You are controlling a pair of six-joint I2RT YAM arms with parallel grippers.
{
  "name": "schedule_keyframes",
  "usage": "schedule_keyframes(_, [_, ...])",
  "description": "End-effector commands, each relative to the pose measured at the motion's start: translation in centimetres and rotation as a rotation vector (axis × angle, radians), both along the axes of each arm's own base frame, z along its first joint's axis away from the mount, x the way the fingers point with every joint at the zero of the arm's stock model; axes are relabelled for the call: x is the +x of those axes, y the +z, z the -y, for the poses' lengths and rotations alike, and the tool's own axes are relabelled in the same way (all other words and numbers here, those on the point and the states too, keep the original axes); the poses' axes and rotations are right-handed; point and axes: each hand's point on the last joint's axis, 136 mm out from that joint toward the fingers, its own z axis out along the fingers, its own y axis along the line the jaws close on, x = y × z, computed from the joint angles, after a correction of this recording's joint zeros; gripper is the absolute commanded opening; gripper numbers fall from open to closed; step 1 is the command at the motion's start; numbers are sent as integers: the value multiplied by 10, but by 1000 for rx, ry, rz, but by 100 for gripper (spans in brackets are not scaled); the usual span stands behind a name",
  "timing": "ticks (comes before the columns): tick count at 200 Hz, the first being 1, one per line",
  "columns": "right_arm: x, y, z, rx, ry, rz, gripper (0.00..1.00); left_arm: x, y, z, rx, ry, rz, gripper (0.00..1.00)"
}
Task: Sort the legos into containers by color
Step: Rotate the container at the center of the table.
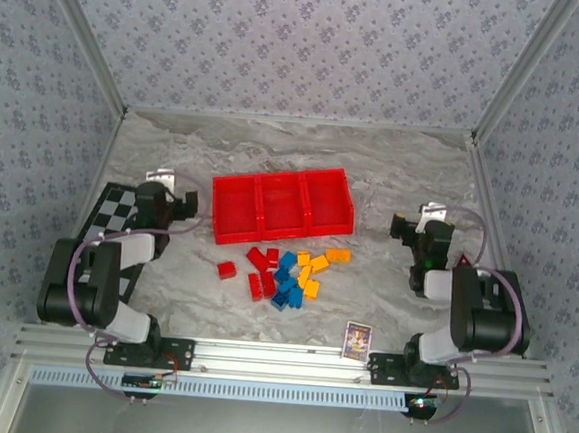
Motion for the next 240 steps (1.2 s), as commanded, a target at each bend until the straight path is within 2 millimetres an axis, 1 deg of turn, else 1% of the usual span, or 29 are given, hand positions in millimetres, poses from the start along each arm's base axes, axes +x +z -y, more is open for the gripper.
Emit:
schedule_keyframes(1, [-14, 37, 15, 55, -117, 74, 99, -15, 10, -19, 159, 145, -69, 100])
schedule_keyframes(8, [-21, 42, 16, 110, -127, 63, 100, -18, 16, -16, 162, 158, -48, 100])
schedule_keyframes(15, [-26, 54, 13, 156, -109, 77, 100, -21, 25, -16, 156, 182, -23, 100])
schedule_keyframes(27, [-34, 74, 4, 199, -48, 108, 100, -32, 36, -24, 100, 274, 1, 100])
schedule_keyframes(30, [-36, 82, 2, 203, -32, 126, 100, -35, 38, -26, 75, 297, 7, 100])
schedule_keyframes(39, [-42, 103, -7, 211, 21, 160, 100, -52, 41, -38, 29, 388, 3, 100])
schedule_keyframes(48, [-49, 117, -10, 220, 39, 172, 100, -70, 44, -47, 4, 461, -6, 100])
schedule_keyframes(59, [-59, 126, -8, 280, 1, 161, 100, -96, 44, -60, -42, 561, -23, 100])
schedule_keyframes(68, [-65, 132, -9, 331, -13, 151, 100, -112, 42, -63, -77, 584, -37, 100])
schedule_keyframes(83, [-72, 142, -16, 327, 36, 105, 100, -138, 39, -63, -142, 607, -60, 99])
schedule_keyframes(90, [-74, 147, -21, 318, 63, 76, 100, -145, 40, -57, -181, 579, -67, 98])
schedule_keyframes(95, [-74, 152, -26, 324, 91, 60, 100, -149, 41, -52, -207, 544, -69, 100])
schedule_keyframes(106, [-75, 152, -43, 339, 177, -19, 100, -156, 45, -37, -291, 465, -69, 100])
schedule_keyframes(115, [-74, 150, -59, 338, 252, -82, 100, -162, 53, -25, -347, 402, -64, 100])
schedule_keyframes(122, [-73, 148, -72, 324, 312, -129, 100, -165, 63, -17, -381, 346, -55, 100])
schedule_keyframes(140, [-72, 132, -103, 233, 437, -275, 100, -173, 87, 8, -434, 190, -73, 100])
schedule_keyframes(147, [-70, 126, -111, 187, 456, -321, 100, -175, 96, 19, -467, 141, -89, 100])
schedule_keyframes(153, [-66, 122, -112, 154, 443, -348, 100, -177, 101, 32, -495, 78, -122, 100])
schedule_keyframes(160, [-61, 119, -117, 141, 450, -376, 100, -178, 108, 44, -523, 21, -158, 100])
schedule_keyframes(165, [-59, 118, -125, 136, 485, -397, 100, -180, 112, 50, -537, -8, -182, 100])
schedule_keyframes(174, [-58, 116, -140, 117, 572, -426, 100, -181, 115, 61, -550, -59, -235, 100])
schedule_keyframes(182, [-57, 115, -152, 63, 657, -434, 100, -185, 115, 70, -543, -118, -288, 100])
schedule_keyframes(193, [-60, 111, -163, -61, 768, -432, 100, -191, 117, 80, -530, -187, -345, 100])
schedule_keyframes(201, [-65, 106, -171, -196, 871, -415, 99, -196, 115, 84, -523, -217, -380, 100])
schedule_keyframes(220, [-84, 89, -181, -448, 1095, -339, 100, -204, 107, 90, -530, -255, -401, 100])
schedule_keyframes(226, [-89, 82, -181, -482, 1134, -322, 100, -206, 107, 92, -534, -270, -391, 100])
schedule_keyframes(240, [-97, 70, -180, -535, 1191, -325, 100, -208, 113, 97, -533, -314, -344, 100])
